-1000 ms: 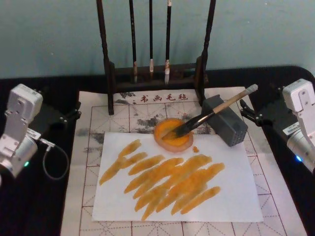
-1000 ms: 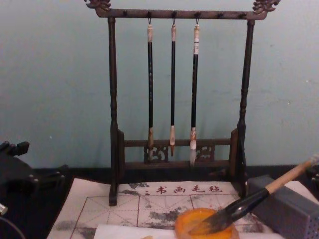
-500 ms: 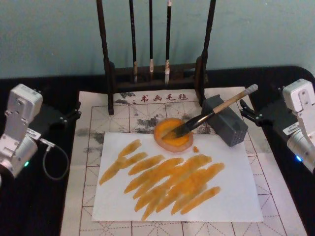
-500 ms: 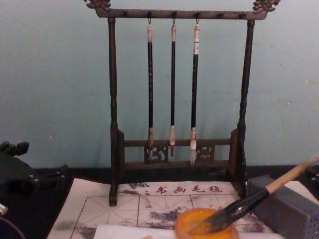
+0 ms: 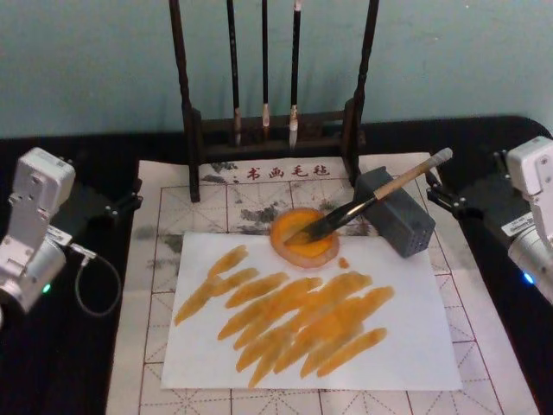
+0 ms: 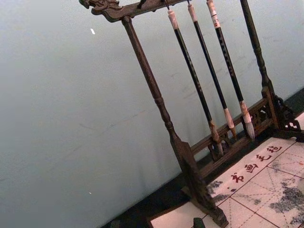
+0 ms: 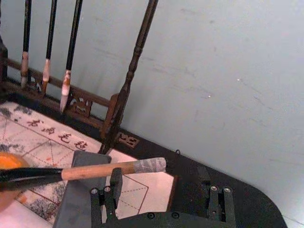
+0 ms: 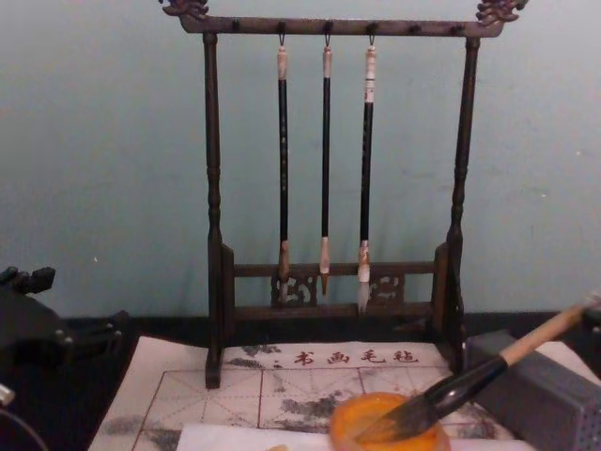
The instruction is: Pick up the brush from the inkstone, write on the paper, then place the brush back to its original position.
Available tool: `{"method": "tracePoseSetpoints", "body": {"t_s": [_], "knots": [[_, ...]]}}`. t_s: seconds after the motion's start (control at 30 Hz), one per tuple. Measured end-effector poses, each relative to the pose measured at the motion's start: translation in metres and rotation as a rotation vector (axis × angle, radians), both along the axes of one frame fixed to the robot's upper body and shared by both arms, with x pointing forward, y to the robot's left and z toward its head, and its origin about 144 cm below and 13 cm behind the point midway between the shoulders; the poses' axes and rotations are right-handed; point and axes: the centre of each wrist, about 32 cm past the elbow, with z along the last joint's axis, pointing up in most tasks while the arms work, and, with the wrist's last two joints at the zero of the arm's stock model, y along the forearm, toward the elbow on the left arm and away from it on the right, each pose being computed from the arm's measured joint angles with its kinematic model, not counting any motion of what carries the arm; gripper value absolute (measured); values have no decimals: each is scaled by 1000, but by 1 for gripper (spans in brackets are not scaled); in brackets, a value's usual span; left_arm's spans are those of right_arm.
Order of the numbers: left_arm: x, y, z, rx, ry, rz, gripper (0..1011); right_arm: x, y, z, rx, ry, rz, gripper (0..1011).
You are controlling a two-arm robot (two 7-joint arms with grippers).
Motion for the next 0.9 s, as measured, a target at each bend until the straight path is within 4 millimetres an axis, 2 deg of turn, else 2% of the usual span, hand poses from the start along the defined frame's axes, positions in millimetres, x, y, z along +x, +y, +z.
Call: {"method": "tracePoseSetpoints", "body": {"t_s": [0.47, 0.9], "knots": [[0, 0, 0, 0, 0, 0, 1001, -12, -10, 5, 245, 50, 10, 1000], [0, 0, 0, 0, 0, 0, 1001, -12, -18, 4, 633, 240, 77, 1000]]}}
